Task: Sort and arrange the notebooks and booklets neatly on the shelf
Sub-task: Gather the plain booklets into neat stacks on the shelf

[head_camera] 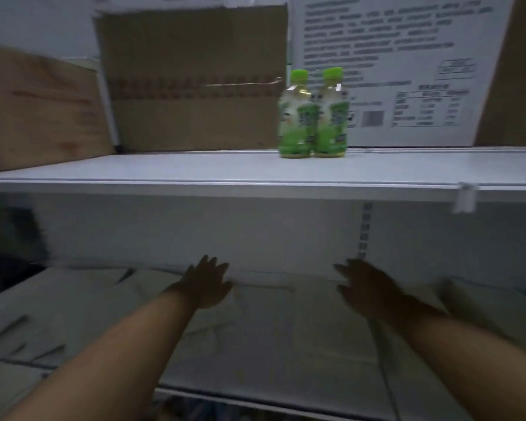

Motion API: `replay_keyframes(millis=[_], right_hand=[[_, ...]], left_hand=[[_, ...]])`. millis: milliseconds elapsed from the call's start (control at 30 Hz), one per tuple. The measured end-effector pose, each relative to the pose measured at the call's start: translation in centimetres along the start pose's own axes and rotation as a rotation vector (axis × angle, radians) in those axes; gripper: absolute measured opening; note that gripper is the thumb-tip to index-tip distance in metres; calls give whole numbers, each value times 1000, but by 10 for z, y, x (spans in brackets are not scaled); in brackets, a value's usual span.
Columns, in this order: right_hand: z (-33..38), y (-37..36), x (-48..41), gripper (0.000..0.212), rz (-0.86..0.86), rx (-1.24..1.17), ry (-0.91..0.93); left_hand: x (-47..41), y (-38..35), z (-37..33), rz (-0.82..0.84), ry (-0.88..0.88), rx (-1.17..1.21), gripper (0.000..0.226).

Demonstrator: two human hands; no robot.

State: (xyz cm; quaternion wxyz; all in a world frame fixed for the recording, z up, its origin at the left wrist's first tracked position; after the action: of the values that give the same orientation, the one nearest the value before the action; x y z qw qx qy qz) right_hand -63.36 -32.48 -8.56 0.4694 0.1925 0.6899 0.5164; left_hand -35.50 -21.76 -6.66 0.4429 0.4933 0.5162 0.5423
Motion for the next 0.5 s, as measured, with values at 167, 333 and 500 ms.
replay_keyframes(millis=[167,333,500], right_hand=[[225,-14,13,59,536,-115,145],[325,-45,9,58,622,-125,269],[378,-49,-26,52,497,-181,292]], left_hand=[[56,-3,122,-29,139,-55,61],[105,-22,202,0,237,6,62],[129,-48,243,-12,284,165,62]])
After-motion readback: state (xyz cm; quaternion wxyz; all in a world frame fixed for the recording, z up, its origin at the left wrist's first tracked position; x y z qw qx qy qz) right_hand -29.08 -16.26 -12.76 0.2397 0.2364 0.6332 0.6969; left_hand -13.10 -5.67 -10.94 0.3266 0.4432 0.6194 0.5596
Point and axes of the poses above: each hand's wrist, its own x-axis away from the middle knuckle, its own y-axis out of the back of the hand, z = x × y, the point moved 9 cm from there along -x, towards the middle knuckle, and after that the axes turned 2 degrees about -y, right-handed, at the moved point
